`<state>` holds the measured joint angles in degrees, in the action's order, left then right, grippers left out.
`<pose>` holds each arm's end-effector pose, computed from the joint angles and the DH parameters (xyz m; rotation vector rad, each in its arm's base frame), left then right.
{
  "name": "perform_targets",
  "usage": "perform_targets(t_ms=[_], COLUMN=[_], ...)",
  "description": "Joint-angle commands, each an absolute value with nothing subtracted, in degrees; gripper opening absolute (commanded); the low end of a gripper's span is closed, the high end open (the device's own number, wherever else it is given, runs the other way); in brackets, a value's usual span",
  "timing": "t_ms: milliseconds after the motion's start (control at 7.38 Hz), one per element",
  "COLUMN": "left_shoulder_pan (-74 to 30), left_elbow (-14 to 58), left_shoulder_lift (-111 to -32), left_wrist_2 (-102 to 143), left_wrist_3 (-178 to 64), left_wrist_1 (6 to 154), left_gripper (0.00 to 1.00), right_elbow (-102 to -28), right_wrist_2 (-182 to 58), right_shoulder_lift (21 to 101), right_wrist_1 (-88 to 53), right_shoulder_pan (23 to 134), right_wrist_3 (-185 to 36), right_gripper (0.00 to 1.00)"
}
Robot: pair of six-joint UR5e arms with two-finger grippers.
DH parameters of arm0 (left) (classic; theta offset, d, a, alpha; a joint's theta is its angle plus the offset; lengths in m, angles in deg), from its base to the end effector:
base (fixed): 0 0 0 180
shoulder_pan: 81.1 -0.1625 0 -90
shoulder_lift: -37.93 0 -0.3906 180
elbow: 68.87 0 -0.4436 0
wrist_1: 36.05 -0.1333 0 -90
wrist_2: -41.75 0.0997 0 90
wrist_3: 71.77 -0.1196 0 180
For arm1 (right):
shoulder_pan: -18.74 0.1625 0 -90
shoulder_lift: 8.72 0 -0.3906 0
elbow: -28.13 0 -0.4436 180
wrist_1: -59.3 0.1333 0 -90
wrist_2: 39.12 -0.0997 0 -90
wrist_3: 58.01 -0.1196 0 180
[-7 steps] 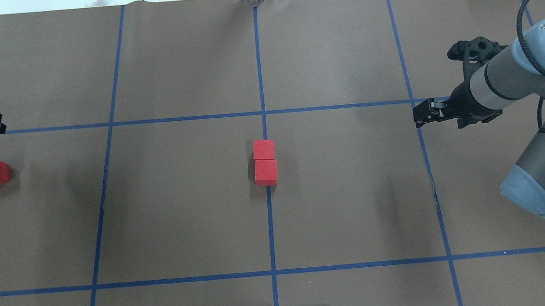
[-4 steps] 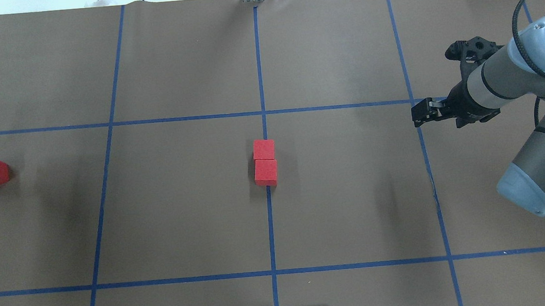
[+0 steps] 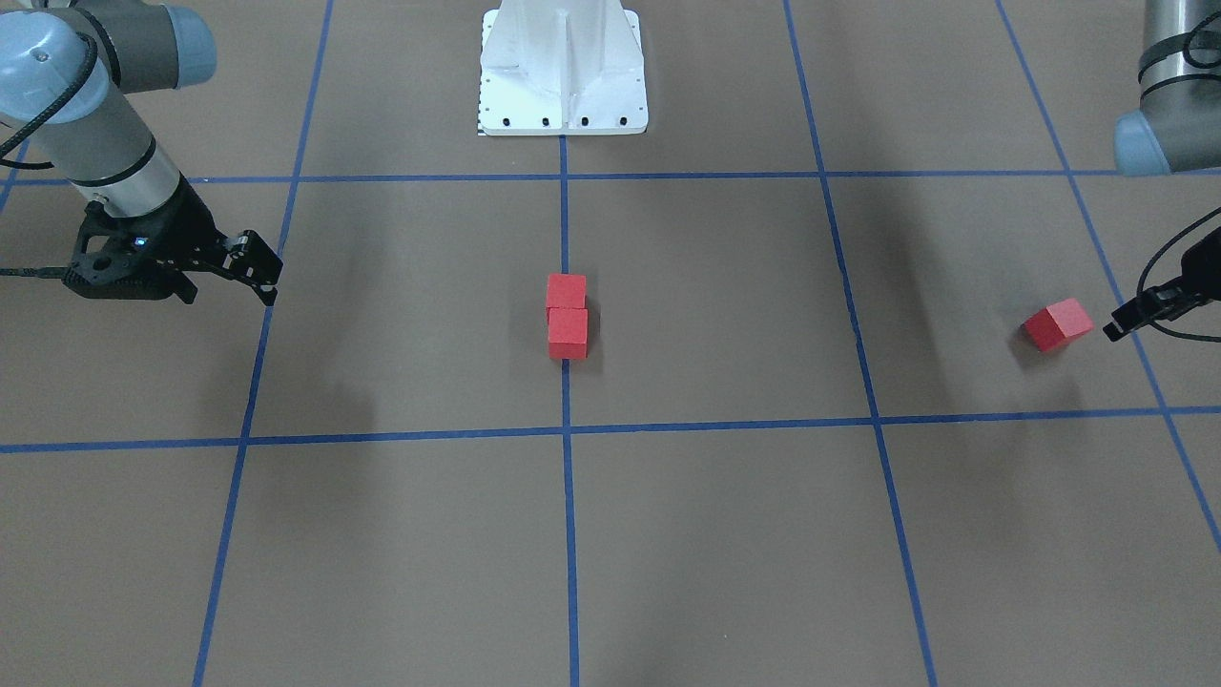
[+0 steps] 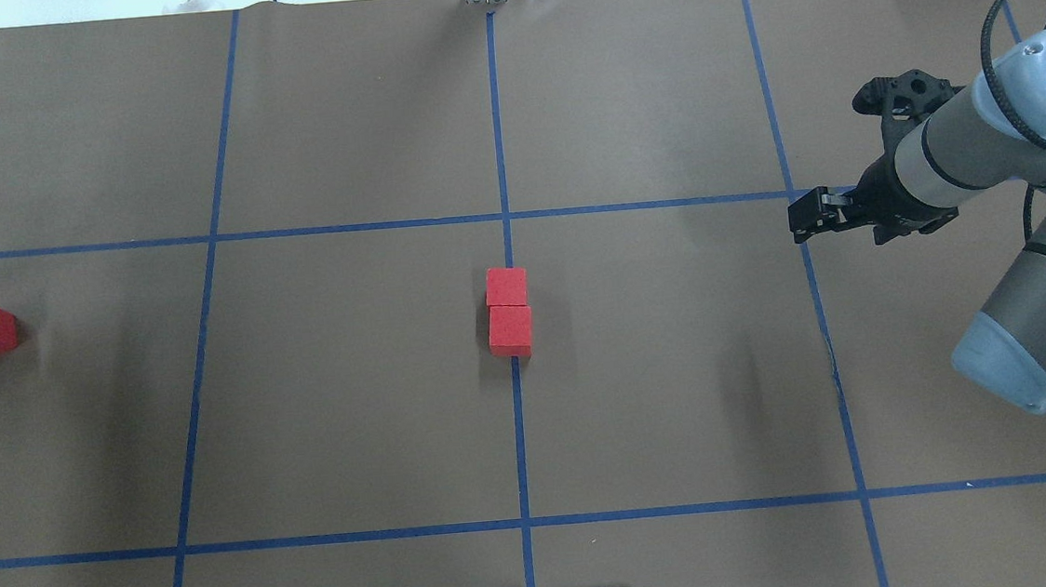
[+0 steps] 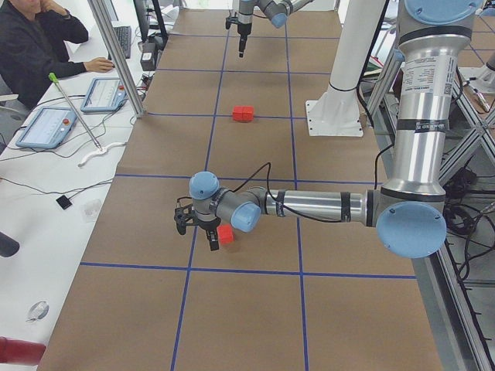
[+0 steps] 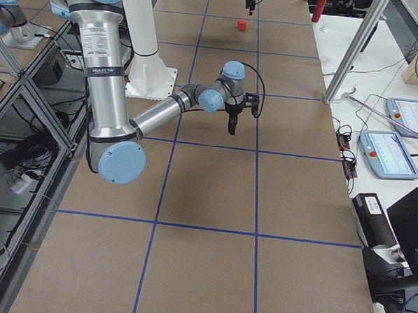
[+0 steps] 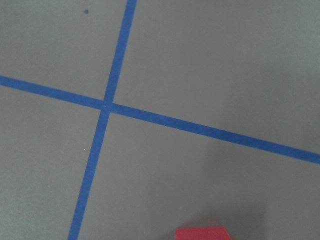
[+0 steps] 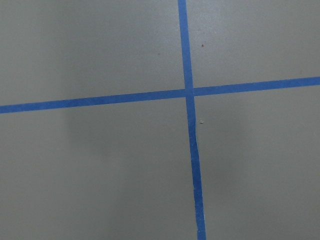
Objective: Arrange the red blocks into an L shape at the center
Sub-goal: 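Lower the left gripper onto the remaining red cube and grasp it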
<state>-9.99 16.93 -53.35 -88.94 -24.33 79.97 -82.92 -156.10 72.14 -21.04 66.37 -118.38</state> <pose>0.1351 -0.5658 0.6199 -0.0603 0.8005 -0.3283 -0.3394 -0.4894 0.3430 0.0732 -0.8147 0.1328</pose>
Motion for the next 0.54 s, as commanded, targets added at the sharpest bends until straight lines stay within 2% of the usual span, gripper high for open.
perform_targets(t_ms=[0,406], left_shoulder_pan=[-10.34,-10.96], left_elbow=[16.83,16.65], left_shoulder_lift=[-52.77,-52.86], left_wrist_2=[-89.03,-91.83], left_wrist_3=[-19.14,-16.93], left_wrist_1=[82.68,83.56], left_gripper=[1.00,1.00], right_elbow=[-82.61,-82.17], right_wrist_2=[-156.01,-156.10], right_shoulder_lift=[72.14,72.14], right_wrist_1=[-21.04,-21.04], right_shoulder_pan=[66.37,66.29], right_wrist_3=[-118.39,-118.31], right_gripper=[1.00,1.00])
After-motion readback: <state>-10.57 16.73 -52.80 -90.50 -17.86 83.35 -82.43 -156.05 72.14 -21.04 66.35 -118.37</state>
